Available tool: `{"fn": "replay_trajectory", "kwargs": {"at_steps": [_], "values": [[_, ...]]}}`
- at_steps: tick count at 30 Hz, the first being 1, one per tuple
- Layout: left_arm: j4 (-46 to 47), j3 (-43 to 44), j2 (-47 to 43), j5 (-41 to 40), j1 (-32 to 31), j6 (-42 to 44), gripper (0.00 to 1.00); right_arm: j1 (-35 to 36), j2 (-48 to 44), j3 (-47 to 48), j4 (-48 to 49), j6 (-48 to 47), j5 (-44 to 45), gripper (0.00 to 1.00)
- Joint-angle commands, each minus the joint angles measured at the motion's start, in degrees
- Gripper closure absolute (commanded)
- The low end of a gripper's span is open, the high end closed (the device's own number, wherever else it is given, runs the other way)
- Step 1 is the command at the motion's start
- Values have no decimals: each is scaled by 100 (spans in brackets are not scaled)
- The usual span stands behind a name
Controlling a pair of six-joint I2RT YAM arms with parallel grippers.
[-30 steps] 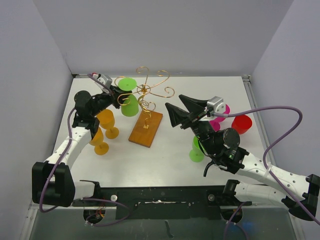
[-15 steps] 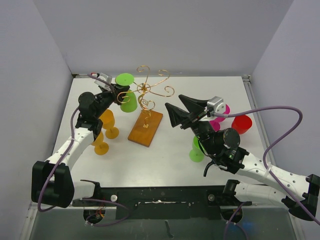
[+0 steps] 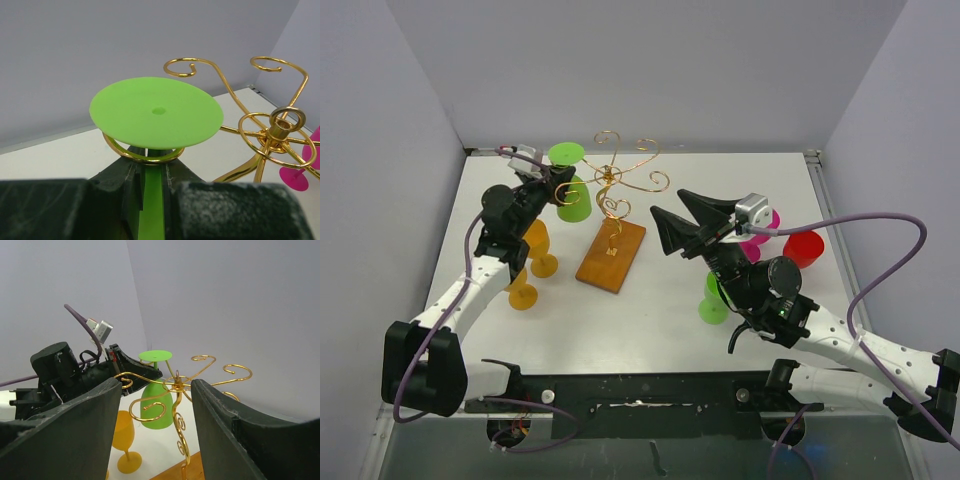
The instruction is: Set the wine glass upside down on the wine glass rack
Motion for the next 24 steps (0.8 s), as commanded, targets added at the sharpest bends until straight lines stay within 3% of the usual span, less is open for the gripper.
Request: {"fn": "replay_trajectory", "kwargs": {"at_steps": [1, 14, 18, 24], "values": [[353, -33, -204, -617, -51, 6, 100, -17, -132, 1, 363, -16, -60, 42], [715, -318, -333, -941, -78, -16, 100, -24, -147, -17, 340, 11, -64, 42], [683, -234, -231, -369, -69, 509, 100, -21, -184, -41, 327, 22, -68, 42], [975, -206, -82, -493, -75, 953, 100, -19, -195, -43, 328, 44, -88, 42]]}}
